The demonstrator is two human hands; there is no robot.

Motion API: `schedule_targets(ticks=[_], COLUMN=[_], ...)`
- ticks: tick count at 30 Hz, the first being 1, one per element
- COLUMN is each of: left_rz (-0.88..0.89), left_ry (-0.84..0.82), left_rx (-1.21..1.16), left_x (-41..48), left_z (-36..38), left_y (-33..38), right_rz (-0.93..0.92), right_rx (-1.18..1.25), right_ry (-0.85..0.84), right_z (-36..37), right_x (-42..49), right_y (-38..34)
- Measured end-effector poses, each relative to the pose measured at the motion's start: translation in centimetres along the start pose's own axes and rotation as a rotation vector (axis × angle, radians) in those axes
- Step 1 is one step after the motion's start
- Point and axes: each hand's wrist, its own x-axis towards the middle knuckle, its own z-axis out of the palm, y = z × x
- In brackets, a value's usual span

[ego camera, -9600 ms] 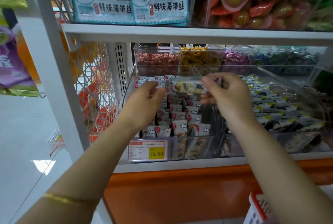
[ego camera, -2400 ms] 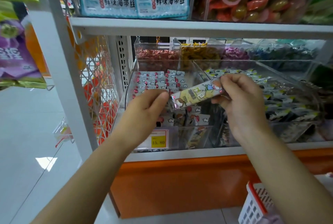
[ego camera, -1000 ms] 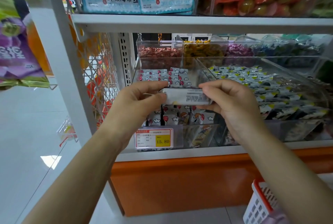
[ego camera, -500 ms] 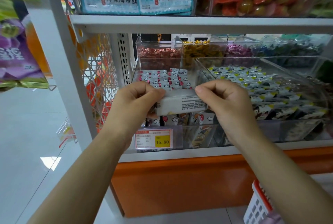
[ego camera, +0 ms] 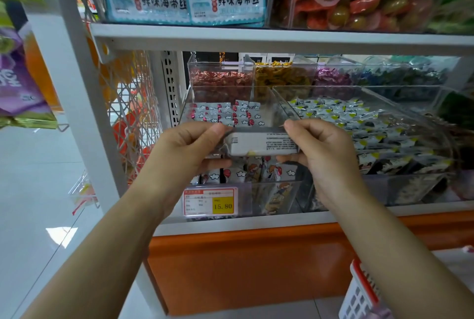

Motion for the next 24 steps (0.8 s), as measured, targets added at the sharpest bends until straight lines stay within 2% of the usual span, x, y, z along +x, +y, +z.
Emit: schedule_targets(ticks=[4, 8, 16, 18, 21, 24], left_rz=[0.062, 0.048, 0.072, 0.076, 0.086, 0.101], left_ry=[0.003, 0.049, 0.029, 0.057, 0.141, 0.168], left_rx=[0.202, 0.218, 0.246, 0.196, 0.127, 0.117], left_x=[-0.1, 0.0, 0.2, 0.4, 0.7, 0.9], left_z=[0.3, 0.1, 0.1, 0.4, 1.0, 1.7], left_y=[-0.1, -0.3, -0.6, -0.7, -1.0, -0.9], right_rz=[0.058, 0.159, 0.198, 0.194, 0.185, 0.014], right_rx=[-0.001, -0.024, -0.023, 0.01, 0.08, -0.118], right_ry=[-0.037, -0.097, -0.142, -0.139, -0.234, -0.252], right_z=[0.0, -0.4, -1.1, -1.0, -1.1, -1.1], right_x=[-0.1, 0.2, 0.5, 0.4, 0.1, -0.3], right_y=[-0.2, -0.6, -0.3, 0.0, -0.2, -0.3])
